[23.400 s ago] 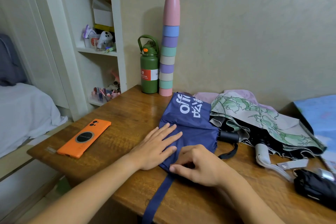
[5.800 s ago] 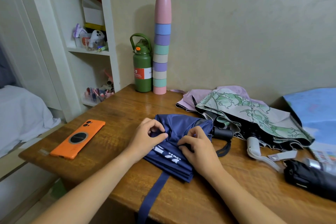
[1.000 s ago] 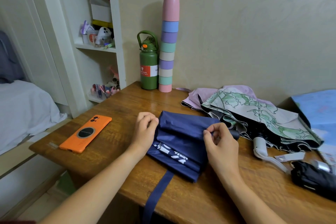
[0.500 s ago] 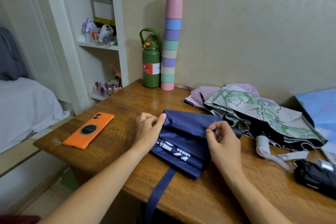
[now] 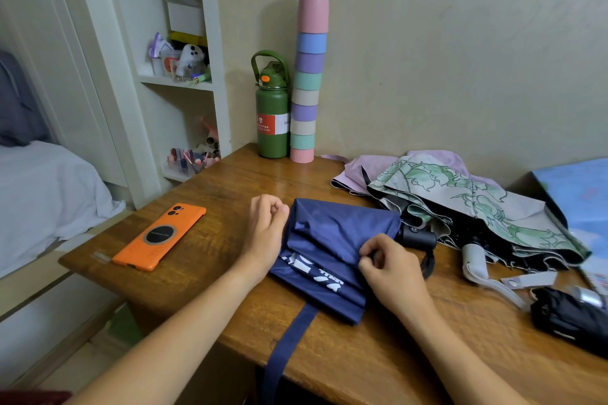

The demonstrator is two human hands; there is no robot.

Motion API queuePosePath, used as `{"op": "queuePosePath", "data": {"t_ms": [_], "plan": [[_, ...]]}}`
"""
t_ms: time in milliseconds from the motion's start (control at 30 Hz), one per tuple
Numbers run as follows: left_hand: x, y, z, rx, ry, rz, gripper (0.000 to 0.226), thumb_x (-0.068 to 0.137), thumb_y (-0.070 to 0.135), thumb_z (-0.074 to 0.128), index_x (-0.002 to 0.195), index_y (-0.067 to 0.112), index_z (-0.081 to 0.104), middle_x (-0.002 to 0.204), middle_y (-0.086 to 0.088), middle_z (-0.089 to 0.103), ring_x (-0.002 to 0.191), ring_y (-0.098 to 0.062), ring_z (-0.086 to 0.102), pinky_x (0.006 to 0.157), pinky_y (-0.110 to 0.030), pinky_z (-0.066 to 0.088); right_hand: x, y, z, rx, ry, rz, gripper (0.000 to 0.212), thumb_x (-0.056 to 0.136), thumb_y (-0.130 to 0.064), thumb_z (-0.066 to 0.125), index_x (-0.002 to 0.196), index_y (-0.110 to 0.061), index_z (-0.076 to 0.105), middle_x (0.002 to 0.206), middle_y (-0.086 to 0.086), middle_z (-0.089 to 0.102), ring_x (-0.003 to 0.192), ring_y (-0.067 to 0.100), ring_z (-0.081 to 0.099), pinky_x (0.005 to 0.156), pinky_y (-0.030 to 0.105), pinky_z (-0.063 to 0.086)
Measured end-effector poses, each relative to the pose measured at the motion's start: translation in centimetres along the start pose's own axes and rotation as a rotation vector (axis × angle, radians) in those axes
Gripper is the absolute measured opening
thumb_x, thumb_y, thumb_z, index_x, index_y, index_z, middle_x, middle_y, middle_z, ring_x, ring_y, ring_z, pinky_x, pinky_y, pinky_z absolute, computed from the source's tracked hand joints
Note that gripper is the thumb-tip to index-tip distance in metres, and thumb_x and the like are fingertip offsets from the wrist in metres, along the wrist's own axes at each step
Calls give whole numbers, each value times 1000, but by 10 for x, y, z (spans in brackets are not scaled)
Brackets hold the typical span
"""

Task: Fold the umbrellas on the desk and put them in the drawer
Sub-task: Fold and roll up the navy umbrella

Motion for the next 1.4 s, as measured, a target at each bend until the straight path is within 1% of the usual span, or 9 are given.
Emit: {"op": "queuePosePath", "data": {"t_ms": [167, 367, 500, 600, 733, 1000, 1233, 1333, 1400], "plan": [[-11, 19, 16, 347, -76, 465, 13, 95, 28, 57, 98, 26, 69, 103, 14, 54, 103, -9, 48, 97, -24, 37, 1, -3, 10, -203, -97, -53, 14, 81, -15, 64, 80, -29, 61, 69, -9, 54, 73, 14, 55, 68, 33, 44], [-8, 4, 16, 566, 18, 294, 50, 89, 67, 52, 62, 29, 67, 81, 15, 53, 94, -9, 45, 85, -36, 32, -4, -2, 5, -366, -60, -22, 12, 89, -30, 58, 90, -30, 70, 100, -6, 44, 92, 24, 59, 72, 35, 49], [-7, -3, 21, 677, -34, 220, 34, 82, 49, 76, 59, 30, 58, 86, 15, 47, 95, -8, 40, 84, -37, 33, -4, -13, -4, -413, 179, -285, 18, 85, -29, 69, 71, -17, 68, 110, 4, 51, 99, 28, 51, 75, 37, 47], [-7, -3, 23, 724, -63, 216, 27, 80, 42, 77, 73, 30, 55, 93, 13, 44, 99, -12, 39, 81, -35, 29, -5, -27, -6, -344, 258, -517, 13, 88, -20, 67, 81, -11, 61, 125, 12, 57, 106, 34, 54, 82, 44, 48], [-11, 5, 27, 735, -83, 328, 23, 80, 33, 77, 87, 34, 56, 98, 12, 39, 99, -12, 37, 80, -35, 31, 3, -40, 0, -327, 266, -686, 12, 95, -18, 53, 90, -8, 59, 104, 6, 59, 89, 31, 55, 73, 46, 47], [-14, 6, 31, 761, -94, 408, 5, 85, 34, 67, 80, 35, 69, 90, 16, 41, 95, -10, 41, 77, -31, 21, 35, -1, 27, -439, -65, -462, 14, 94, -36, 59, 100, -24, 62, 95, -4, 56, 94, 24, 57, 68, 41, 50], [13, 18, 26, 718, -197, 139, 48, 103, 45, 48, 67, 29, 75, 90, 16, 59, 103, -11, 45, 89, -36, 25, 29, 3, 24, -353, -147, -434, 16, 95, -38, 57, 105, -29, 66, 101, -8, 57, 102, 18, 55, 78, 40, 51], [22, 42, 36, 722, -151, 327, 16, 96, 36, 61, 83, 27, 61, 91, 15, 51, 98, -13, 45, 89, -37, 34, 29, 2, 24, -339, -155, -443, 13, 93, -33, 57, 103, -29, 64, 101, -10, 55, 101, 18, 54, 76, 40, 51], [25, 50, 52, 666, -254, 437, 12, 97, 31, 61, 108, 25, 62, 111, 12, 54, 108, -13, 44, 98, -37, 36, 29, 3, 24, -323, -167, -447, 12, 92, -30, 56, 101, -29, 64, 100, -11, 53, 100, 18, 53, 76, 41, 50]]}}
Point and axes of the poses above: each hand's wrist, its own x-axis towards the middle knuckle, its own z-axis out of the palm, y = z × x, the point moved 5 cm from there along x, towards the middle knuckle
